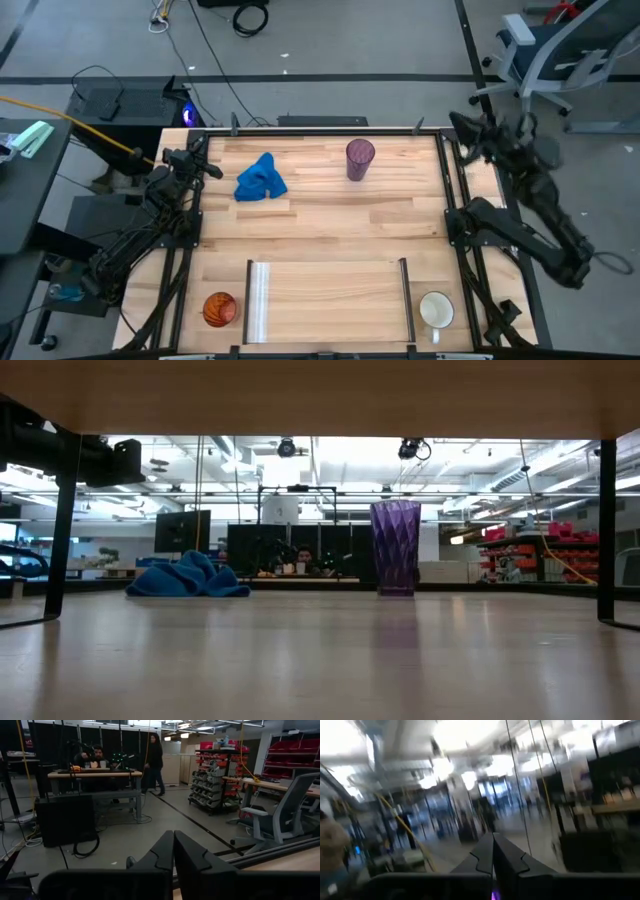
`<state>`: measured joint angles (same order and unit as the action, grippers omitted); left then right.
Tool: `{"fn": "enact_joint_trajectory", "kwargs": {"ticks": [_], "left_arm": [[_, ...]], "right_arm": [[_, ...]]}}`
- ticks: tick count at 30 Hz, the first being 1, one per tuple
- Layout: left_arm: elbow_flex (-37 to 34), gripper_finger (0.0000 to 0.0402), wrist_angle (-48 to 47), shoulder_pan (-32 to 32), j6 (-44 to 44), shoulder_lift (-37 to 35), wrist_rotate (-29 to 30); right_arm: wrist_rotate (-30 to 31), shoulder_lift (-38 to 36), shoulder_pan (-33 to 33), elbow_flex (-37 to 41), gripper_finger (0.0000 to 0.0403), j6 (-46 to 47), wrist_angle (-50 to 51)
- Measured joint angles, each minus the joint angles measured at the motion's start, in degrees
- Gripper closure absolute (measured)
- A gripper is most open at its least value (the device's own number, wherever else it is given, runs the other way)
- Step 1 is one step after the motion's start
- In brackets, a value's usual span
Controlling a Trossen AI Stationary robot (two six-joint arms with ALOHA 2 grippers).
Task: Stack small to large cups/mugs on shelf
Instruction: Move the purple cup from the top to the middle of the table
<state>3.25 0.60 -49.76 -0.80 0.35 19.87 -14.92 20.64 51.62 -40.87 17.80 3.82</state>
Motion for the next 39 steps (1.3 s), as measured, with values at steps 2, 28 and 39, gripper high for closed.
{"fn": "enact_joint_trajectory", "kwargs": {"ticks": [2, 28, 39], "left_arm": [[0.0, 0.0380, 0.0, 0.0, 0.0, 0.0, 0.0], [0.0, 0.0381, -0.1, 0.0, 0.1, 0.0, 0.0], [0.0, 0.0383, -0.5, 0.0, 0.0, 0.0, 0.0]], "right_arm": [[-0.2, 7.8, 0.0, -6.9, 0.0386, -2.0, 5.4], [-0.2, 81.4, -7.5, -68.4, 0.0386, -7.2, 71.8], [7.5, 81.7, -17.7, -68.5, 0.0396, -7.9, 76.1]]}}
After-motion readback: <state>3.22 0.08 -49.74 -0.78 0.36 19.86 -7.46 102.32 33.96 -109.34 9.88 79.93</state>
